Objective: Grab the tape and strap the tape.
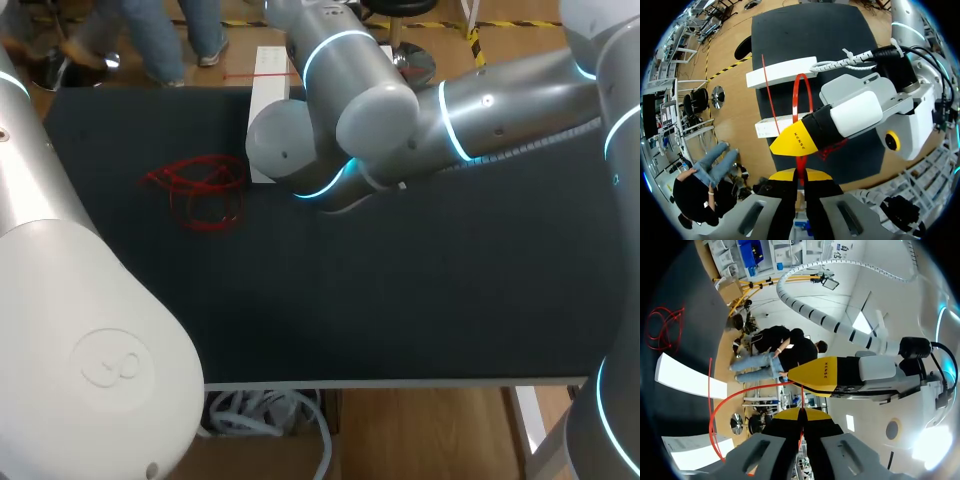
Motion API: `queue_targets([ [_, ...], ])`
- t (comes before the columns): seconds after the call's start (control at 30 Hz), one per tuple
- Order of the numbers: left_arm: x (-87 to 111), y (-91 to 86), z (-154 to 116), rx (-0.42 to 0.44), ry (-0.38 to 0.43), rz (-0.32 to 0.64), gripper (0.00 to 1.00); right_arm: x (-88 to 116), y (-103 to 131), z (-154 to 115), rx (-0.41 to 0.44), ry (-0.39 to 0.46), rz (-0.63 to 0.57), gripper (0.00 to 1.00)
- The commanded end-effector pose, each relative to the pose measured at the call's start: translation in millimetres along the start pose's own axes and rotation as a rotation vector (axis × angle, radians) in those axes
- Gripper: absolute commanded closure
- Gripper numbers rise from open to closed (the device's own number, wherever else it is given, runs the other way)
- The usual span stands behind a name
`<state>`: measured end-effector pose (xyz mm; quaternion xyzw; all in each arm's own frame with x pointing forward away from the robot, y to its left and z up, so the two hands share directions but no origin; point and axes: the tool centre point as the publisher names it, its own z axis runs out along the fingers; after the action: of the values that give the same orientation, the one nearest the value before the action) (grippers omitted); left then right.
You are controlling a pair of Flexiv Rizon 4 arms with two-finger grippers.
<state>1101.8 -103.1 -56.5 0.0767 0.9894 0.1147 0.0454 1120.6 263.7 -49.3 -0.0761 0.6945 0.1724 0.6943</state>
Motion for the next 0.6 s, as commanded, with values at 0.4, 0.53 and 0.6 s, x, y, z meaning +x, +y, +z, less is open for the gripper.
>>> queue_targets([
  [0.4, -0.3, -0.5, -1.5, -0.004, 0.003, -0.001, 1.0, -1.7, -1.7, -1.7, 0.01, 0.001, 0.007, 0.0],
  [0.53, -0.3, -0.5, -1.5, -0.004, 0.003, -0.001, 1.0, -1.5, -2.0, -2.4, 0.013, -0.001, 0.01, 0.0],
  [0.6, -0.3, -0.5, -1.5, -0.004, 0.003, -0.001, 1.0, -1.3, -2.0, -2.5, 0.012, -0.001, 0.012, 0.0],
])
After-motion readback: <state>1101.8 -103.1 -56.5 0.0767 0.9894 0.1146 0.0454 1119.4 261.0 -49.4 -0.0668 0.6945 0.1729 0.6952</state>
